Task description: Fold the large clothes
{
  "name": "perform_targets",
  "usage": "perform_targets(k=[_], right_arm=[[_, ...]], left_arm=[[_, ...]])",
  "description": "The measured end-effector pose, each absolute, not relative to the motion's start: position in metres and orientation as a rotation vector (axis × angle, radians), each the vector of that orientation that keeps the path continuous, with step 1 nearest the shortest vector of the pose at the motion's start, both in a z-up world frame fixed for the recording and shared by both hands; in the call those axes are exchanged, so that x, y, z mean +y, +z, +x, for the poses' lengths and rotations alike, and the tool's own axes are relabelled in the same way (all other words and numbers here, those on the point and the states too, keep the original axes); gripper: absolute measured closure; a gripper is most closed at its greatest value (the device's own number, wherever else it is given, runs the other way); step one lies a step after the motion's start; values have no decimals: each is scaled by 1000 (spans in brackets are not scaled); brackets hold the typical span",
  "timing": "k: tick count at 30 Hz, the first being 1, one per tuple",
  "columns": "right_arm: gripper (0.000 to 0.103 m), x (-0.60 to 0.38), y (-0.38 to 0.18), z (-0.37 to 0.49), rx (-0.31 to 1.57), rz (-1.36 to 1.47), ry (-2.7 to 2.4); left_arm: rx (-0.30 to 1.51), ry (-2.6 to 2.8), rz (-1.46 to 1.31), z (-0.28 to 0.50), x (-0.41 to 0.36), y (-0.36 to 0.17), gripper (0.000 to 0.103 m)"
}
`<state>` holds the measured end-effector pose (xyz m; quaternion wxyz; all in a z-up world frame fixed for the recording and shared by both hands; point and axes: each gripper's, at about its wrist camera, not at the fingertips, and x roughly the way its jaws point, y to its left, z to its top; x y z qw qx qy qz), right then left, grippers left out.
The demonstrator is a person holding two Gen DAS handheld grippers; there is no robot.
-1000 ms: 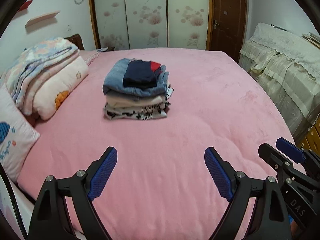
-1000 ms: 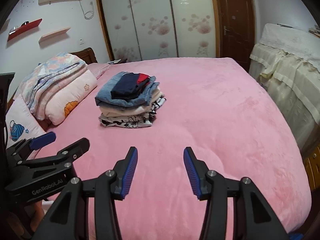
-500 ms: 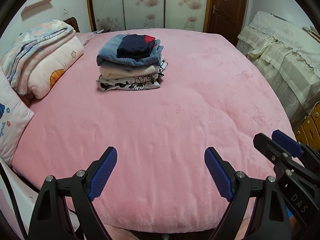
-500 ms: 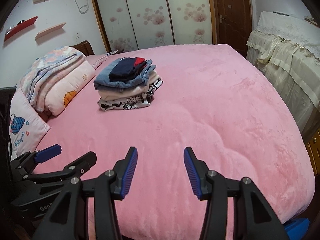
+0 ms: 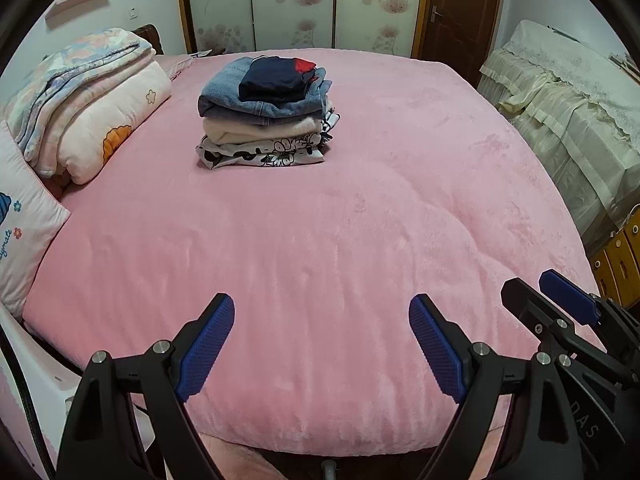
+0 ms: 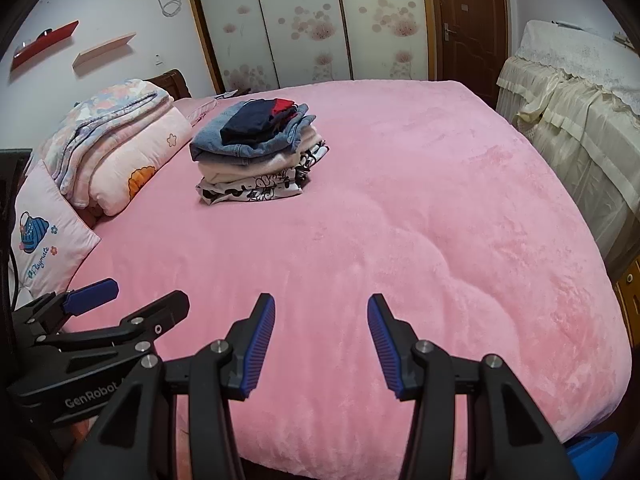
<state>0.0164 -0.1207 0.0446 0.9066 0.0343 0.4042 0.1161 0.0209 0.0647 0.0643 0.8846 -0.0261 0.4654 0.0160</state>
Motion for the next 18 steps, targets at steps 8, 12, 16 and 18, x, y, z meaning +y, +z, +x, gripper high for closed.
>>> perform_targets(k=[8, 12, 16, 18], right_arm=[[54, -120, 42, 14, 834, 63, 233], [54, -120, 39, 13, 842, 67, 234], [54, -120, 40, 14, 842, 67, 233], [54, -120, 40, 14, 841, 65, 234]], left_arm=[[976, 34, -55, 20, 64, 61, 15], [978, 33, -54, 20, 64, 60, 15], [978, 32, -55, 20, 64, 59, 15], [979, 32, -54, 20, 64, 58, 15]])
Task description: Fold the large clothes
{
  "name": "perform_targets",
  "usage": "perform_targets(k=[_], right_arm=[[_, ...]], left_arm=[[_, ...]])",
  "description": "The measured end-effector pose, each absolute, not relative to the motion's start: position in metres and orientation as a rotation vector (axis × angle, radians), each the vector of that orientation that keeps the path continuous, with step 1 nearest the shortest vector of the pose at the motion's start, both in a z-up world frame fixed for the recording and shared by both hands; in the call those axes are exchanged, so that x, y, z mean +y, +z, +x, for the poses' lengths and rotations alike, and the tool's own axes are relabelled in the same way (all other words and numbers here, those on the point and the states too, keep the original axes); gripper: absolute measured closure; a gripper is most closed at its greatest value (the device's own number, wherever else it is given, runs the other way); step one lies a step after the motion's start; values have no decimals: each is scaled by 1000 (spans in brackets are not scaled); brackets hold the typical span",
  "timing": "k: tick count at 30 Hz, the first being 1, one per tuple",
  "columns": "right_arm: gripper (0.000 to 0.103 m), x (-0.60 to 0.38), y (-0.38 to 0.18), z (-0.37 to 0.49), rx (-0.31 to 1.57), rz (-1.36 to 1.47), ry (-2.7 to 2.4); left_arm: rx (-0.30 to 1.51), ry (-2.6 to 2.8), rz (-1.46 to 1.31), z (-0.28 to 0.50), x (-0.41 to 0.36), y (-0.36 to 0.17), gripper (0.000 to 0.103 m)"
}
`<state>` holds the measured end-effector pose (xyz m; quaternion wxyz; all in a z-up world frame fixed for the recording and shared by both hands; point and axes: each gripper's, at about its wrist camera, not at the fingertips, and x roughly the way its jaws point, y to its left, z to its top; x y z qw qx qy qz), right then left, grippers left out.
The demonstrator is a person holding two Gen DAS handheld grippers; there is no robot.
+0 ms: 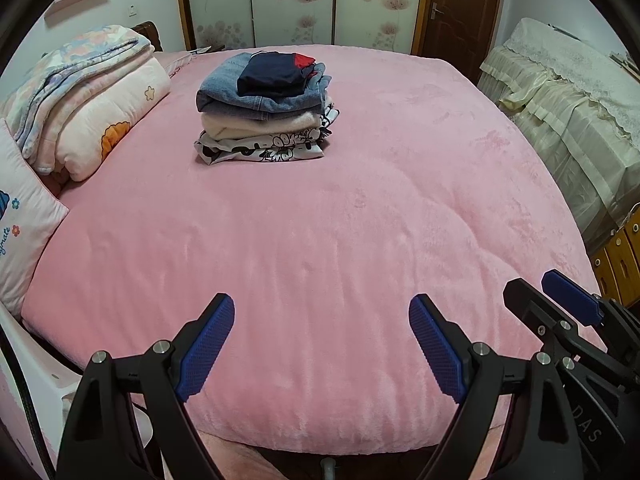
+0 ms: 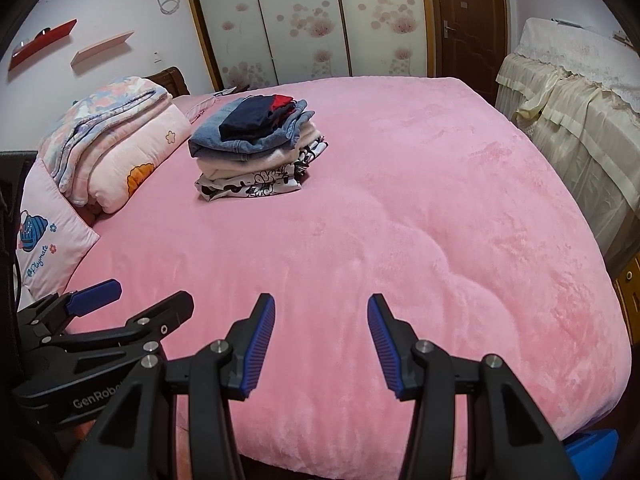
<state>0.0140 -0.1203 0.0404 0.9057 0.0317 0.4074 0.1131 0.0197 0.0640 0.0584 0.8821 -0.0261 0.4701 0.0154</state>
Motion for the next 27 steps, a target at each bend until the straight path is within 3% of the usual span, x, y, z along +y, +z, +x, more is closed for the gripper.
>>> perform_targets(k=[27], right_arm=[[54, -126, 34, 15, 852, 70, 232]], left_arm=[[987, 33, -54, 20, 62, 55, 15]])
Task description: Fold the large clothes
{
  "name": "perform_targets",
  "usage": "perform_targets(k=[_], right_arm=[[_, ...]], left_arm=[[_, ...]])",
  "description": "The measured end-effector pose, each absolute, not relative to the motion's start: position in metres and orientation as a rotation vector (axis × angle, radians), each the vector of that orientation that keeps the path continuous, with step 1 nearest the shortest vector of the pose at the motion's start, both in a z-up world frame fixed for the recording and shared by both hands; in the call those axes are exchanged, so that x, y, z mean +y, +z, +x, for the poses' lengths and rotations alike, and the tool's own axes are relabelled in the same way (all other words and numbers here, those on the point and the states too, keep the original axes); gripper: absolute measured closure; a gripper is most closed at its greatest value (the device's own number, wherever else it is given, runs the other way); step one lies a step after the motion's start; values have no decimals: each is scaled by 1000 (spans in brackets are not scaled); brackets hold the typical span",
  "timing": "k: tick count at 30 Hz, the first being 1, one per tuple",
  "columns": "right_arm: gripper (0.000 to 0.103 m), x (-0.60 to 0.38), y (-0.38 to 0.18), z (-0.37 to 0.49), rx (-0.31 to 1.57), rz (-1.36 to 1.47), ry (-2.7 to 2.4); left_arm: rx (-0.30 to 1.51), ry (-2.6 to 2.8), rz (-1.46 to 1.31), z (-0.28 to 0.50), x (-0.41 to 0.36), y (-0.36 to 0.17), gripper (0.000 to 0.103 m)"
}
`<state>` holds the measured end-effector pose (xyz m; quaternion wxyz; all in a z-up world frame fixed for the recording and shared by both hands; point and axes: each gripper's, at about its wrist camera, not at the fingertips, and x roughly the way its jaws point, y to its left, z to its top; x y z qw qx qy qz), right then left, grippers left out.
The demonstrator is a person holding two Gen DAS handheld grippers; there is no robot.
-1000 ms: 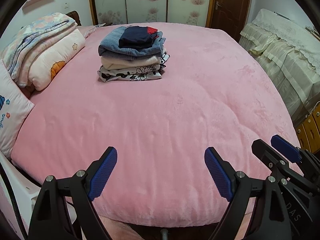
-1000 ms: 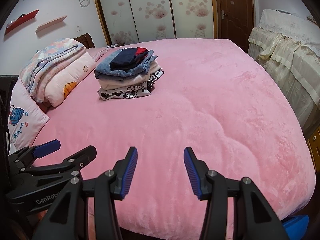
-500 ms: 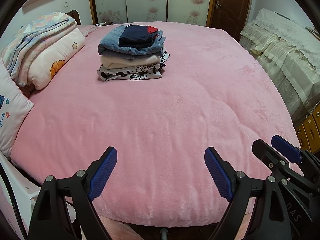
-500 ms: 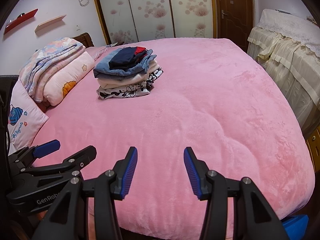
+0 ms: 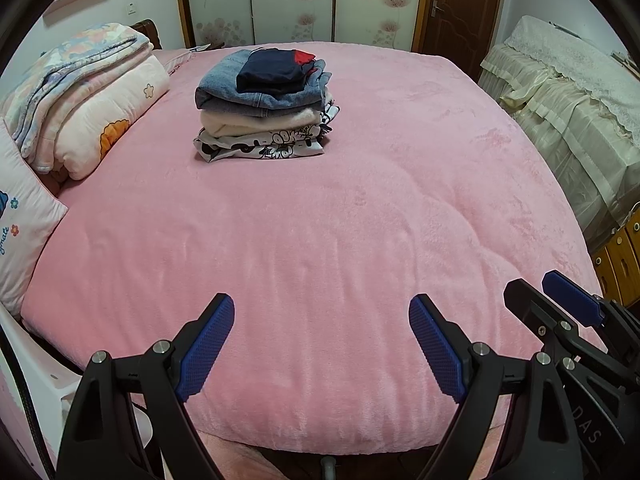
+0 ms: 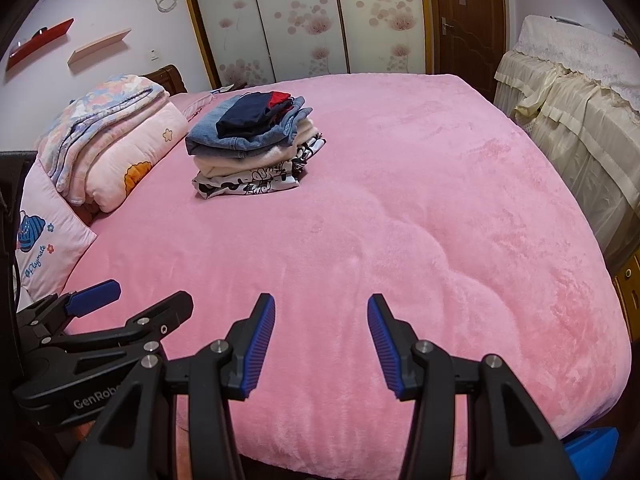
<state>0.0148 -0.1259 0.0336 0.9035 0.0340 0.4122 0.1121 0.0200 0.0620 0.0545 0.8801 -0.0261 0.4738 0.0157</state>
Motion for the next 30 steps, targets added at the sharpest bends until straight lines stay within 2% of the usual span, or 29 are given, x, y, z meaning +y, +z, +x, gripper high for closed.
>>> perform_targets(k=[30], right_arm=[[54, -128, 31, 16, 861, 74, 228]], left_arm=[[1008, 34, -59, 19, 62, 50, 15]])
